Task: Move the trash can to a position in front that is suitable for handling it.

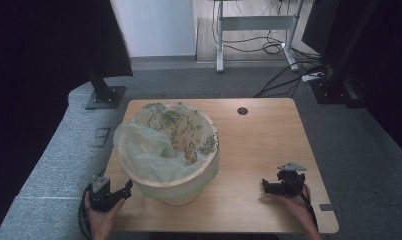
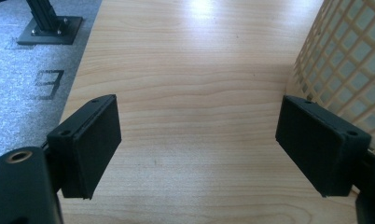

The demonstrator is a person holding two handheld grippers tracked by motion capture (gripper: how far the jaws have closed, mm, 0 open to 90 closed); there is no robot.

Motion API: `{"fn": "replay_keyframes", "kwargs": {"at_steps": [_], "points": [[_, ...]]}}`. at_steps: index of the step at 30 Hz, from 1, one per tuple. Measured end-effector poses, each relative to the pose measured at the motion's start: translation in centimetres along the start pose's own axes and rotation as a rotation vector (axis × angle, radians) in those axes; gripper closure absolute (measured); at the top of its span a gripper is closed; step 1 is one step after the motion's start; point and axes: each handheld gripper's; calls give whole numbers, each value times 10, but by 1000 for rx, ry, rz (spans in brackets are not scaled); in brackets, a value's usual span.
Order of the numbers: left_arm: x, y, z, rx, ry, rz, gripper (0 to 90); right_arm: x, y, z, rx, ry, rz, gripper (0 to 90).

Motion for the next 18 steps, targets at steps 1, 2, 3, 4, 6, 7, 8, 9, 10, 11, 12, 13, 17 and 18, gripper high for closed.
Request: {"fn": "replay_keyframes", "kwargs": {"at_steps": [1, 2, 3, 4, 6, 7, 8, 9, 10, 11, 12, 13, 17, 18], "points": [[-1, 1, -1, -4, 4, 3, 141, 0, 0, -1, 4, -6, 8, 0], [-1, 1, -1, -4, 4, 3, 141, 0, 0, -1, 4, -6, 8, 0], [-2, 2, -3, -11, 6, 4, 141, -1, -1, -4, -11, -4, 28, 0], [-5, 5, -6, -18, 7, 10, 141, -1, -1, -6, -21, -2, 36, 0], [-8, 7, -7, -21, 11, 10, 141, -1, -1, -9, -33, -4, 42, 0], [-10, 9, -8, -21, 16, 14, 141, -1, -1, -14, -60, -2, 54, 0], [-12, 10, -9, -26, 21, 18, 141, -1, -1, -14, -60, -2, 54, 0], [-14, 12, -10, -29, 24, 22, 141, -2, -1, -16, -70, -1, 58, 0], [-17, 16, -10, -23, 26, 27, 141, -2, -1, -20, -77, -2, 57, 0], [-17, 16, -10, -23, 26, 27, 141, -2, -1, -20, -77, -2, 57, 0], [-19, 17, -10, -21, 32, 27, 141, -2, -2, -21, -81, -10, 59, 0], [-20, 19, -10, -19, 35, 21, 141, -3, -2, -23, -86, -15, 59, 0], [-29, 24, -11, -16, 38, 17, 142, -7, -3, -30, -109, -16, 73, 0], [-32, 25, -9, -16, 35, 20, 142, -7, -3, -30, -109, -16, 73, 0]]}}
Point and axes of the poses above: each handheld gripper's, and its own axes: z roughly forward along the jaws, y roughly out of its top, x roughly to its left, and after that the axes turned 11 degrees about y, right-handed
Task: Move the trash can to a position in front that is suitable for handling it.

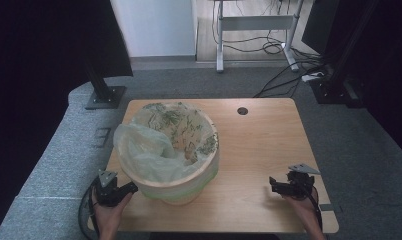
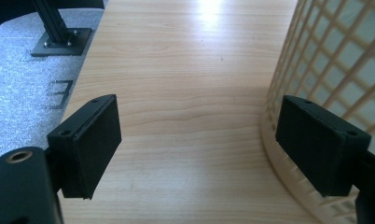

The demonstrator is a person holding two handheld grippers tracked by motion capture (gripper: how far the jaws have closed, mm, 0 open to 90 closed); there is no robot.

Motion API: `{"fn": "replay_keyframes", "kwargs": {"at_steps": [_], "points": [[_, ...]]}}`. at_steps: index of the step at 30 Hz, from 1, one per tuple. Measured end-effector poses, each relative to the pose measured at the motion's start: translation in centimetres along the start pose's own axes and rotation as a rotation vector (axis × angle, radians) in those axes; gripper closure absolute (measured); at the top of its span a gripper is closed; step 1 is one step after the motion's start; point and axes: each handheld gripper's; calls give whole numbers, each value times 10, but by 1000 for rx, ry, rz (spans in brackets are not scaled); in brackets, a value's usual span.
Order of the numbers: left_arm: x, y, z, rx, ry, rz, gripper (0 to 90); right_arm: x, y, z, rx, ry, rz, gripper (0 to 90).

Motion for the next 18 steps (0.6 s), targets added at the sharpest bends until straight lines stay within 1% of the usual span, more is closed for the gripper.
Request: {"fn": "replay_keyframes", "kwargs": {"at_steps": [2, 3, 4, 5, 6, 8, 9, 11, 12, 13, 14, 16, 17, 18], "points": [[-6, 3, 3, 7, -3, 6, 142, -2, 0, -2, -10, 3, 4, 3], [-9, 5, 4, 9, 0, 3, 160, -2, 0, -3, -11, 4, 7, 3], [-12, 7, 6, 6, 11, 3, 160, -2, 0, -3, -11, 4, 7, 3], [-15, 9, 8, 8, 6, 5, 166, -3, 0, -3, -12, 4, 9, 3], [-20, 12, 12, 6, -11, 12, 169, -3, 0, -3, -13, 2, 11, 3], [-26, 14, 17, 1, -38, 27, 167, -4, 0, -4, -18, 3, 8, 4], [-26, 14, 17, 1, -38, 27, 164, -4, 0, -4, -19, 3, 7, 4], [-31, 17, 21, -2, -60, 32, 165, -4, 0, -3, -19, 1, 8, 5], [-34, 19, 23, -2, -68, 40, 165, -4, 0, -3, -19, 1, 8, 5], [-40, 23, 26, -3, -86, 54, 167, -5, 0, -3, -17, -2, 9, 5], [-40, 23, 26, -3, -86, 54, 173, -5, 0, -3, -17, -2, 9, 5], [-48, 26, 29, -6, -108, 67, 172, -5, -1, -3, -17, -6, 9, 6], [-56, 28, 31, -6, -124, 86, 173, -6, -1, -2, -18, -6, 10, 6], [-56, 28, 31, -6, -124, 86, 173, -6, -1, -2, -18, -6, 10, 6]]}}
Point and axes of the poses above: each handheld gripper's, and its own axes: z roughly forward along the jaws, y roughly out of its top, x roughly to its left, and after that the axes turned 11 degrees about y, right-handed
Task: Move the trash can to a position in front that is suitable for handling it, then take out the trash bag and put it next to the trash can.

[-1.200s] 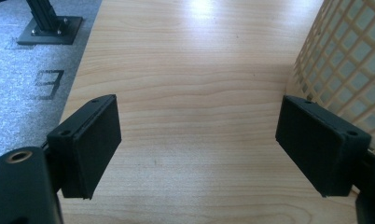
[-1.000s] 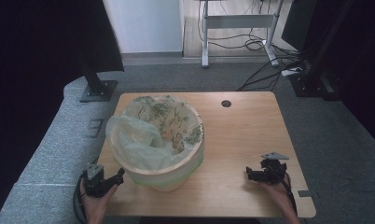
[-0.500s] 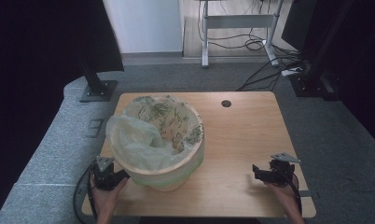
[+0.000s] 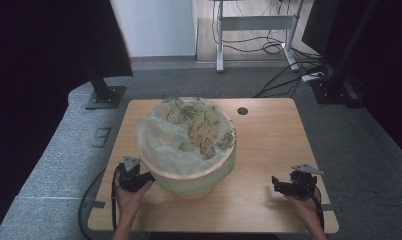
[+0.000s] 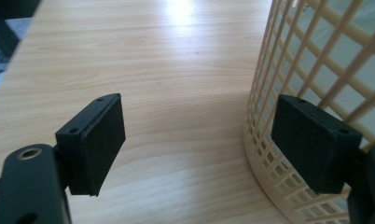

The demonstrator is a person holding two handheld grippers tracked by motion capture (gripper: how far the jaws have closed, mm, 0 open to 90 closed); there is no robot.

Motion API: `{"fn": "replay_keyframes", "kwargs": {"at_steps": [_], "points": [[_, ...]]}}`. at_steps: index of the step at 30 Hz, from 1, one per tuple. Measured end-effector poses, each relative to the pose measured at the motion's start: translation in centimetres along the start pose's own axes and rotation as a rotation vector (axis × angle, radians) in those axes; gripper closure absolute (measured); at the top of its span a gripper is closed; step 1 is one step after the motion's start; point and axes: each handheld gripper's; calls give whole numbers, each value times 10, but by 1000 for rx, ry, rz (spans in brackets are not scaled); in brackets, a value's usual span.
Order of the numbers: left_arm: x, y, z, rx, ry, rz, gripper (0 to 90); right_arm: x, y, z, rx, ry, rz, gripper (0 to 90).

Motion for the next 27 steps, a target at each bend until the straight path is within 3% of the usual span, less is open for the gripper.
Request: {"fn": "replay_keyframes", "kwargs": {"at_steps": [7, 8, 10, 12, 14, 15, 19, 21, 24, 27], "points": [[-33, 12, 10, 2, -54, 48, 180, 0, -1, 2, 13, -3, -1, 6], [-40, 14, 13, 5, -74, 80, 172, -1, -1, 2, 15, -5, 1, 6], [-42, 14, 13, 3, -77, 100, 158, -1, -2, 2, 15, -5, 2, 6], [-32, 12, 11, 9, -44, 130, 143, -2, -2, 1, 11, -8, 5, 7], [-26, 10, 9, 0, -44, 119, 147, -3, -3, 0, 10, -6, 4, 7], [-13, 5, 5, -3, -81, 92, 147, -3, -3, 0, 8, -5, 3, 7], [-1, -5, 4, 10, -113, 73, 146, -4, -3, 0, 7, 0, 6, 7], [3, -8, 5, 22, -132, 64, 143, -4, -3, 1, 5, 5, 9, 7], [6, -5, 1, 8, -149, 31, 142, -3, -3, -1, -13, 10, 4, 7], [9, -2, -5, -9, -167, 27, 141, -3, -2, -2, -21, 13, 2, 7]]}}
Point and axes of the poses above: each handheld gripper's, and its own axes: z roughly forward along the jaws, y roughly out of its top, x roughly to its left, and after that the axes turned 11 degrees about y, right-handed
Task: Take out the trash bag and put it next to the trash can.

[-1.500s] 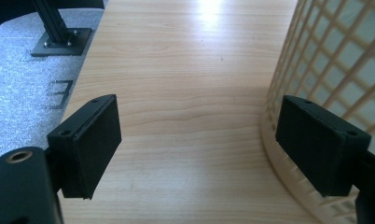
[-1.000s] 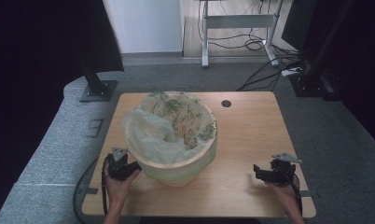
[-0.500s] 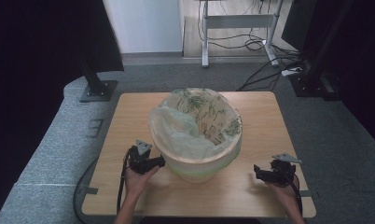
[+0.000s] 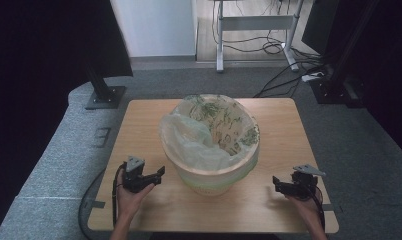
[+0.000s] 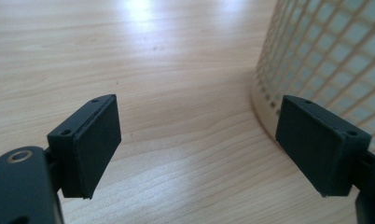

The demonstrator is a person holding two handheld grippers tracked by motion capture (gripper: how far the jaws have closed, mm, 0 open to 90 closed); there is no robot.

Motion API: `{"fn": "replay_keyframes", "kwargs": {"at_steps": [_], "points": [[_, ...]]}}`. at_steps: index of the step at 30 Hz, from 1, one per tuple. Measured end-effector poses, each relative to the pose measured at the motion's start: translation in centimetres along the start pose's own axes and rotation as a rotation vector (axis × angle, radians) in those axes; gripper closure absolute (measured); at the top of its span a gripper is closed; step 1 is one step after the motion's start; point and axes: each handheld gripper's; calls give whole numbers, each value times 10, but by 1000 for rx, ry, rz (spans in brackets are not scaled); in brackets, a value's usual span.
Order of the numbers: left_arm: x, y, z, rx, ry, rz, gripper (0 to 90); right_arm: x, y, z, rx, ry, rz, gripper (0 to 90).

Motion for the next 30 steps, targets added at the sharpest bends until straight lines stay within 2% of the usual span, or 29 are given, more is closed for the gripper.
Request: {"fn": "replay_keyframes", "kwargs": {"at_steps": [5, 10, 14, 19, 25, 28, 30], "points": [[5, 7, -8, -19, -16, -18, 141, -3, 0, 0, 0, 9, 4, 7], [9, 25, -29, -71, -52, -17, 141, -5, 0, -3, -11, 9, 10, 12], [13, 44, -48, -98, -67, -3, 134, -6, 0, -2, -7, 12, 17, 15], [17, 74, -70, -157, -139, -10, 128, -4, 0, -2, -6, 11, 9, 15], [10, 107, -89, -214, -201, 24, 140, -4, -1, -3, -5, 9, 7, 17], [3, 125, -90, -221, -235, 36, 141, -4, 0, -3, -7, 9, 10, 18], [-1, 134, -89, -229, -243, 48, 146, -4, 0, -3, -10, 9, 10, 18]]}}
Point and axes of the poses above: each handheld gripper's, and its own axes: z roughly forward along the jaws, y roughly out of its top, x roughly to its left, and after that the axes turned 11 degrees about y, right-handed
